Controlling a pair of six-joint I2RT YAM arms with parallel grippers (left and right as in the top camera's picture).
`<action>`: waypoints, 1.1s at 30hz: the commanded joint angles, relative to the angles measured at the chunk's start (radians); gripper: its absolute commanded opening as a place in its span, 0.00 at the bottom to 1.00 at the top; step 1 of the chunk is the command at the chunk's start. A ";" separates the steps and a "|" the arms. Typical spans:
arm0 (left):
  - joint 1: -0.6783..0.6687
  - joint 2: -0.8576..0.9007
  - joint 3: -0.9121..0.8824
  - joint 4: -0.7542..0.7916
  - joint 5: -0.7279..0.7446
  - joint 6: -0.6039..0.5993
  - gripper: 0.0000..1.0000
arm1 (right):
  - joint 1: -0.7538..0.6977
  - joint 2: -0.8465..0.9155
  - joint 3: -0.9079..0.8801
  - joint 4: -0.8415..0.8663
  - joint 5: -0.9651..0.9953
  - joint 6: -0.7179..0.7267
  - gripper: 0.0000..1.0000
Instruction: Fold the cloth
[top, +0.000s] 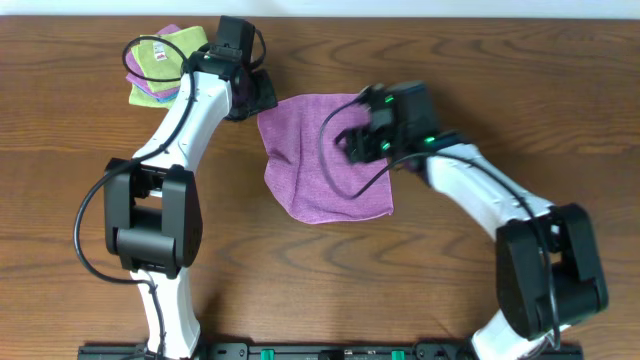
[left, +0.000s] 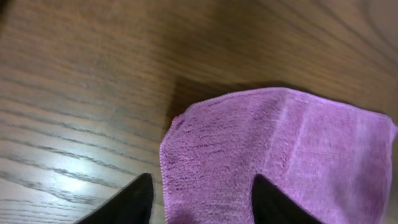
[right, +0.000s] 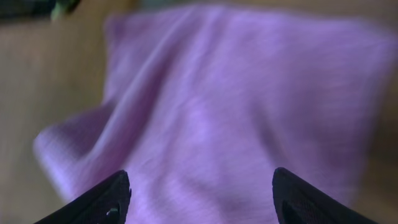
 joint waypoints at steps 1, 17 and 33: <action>0.003 0.066 0.003 -0.003 -0.022 -0.055 0.61 | -0.053 0.033 0.008 0.037 0.000 0.037 0.73; 0.003 0.198 0.003 0.084 0.008 -0.127 0.56 | -0.115 0.271 0.274 -0.016 -0.011 0.039 0.70; 0.003 0.223 0.003 0.135 0.070 -0.143 0.06 | -0.136 0.367 0.274 0.031 -0.027 0.099 0.71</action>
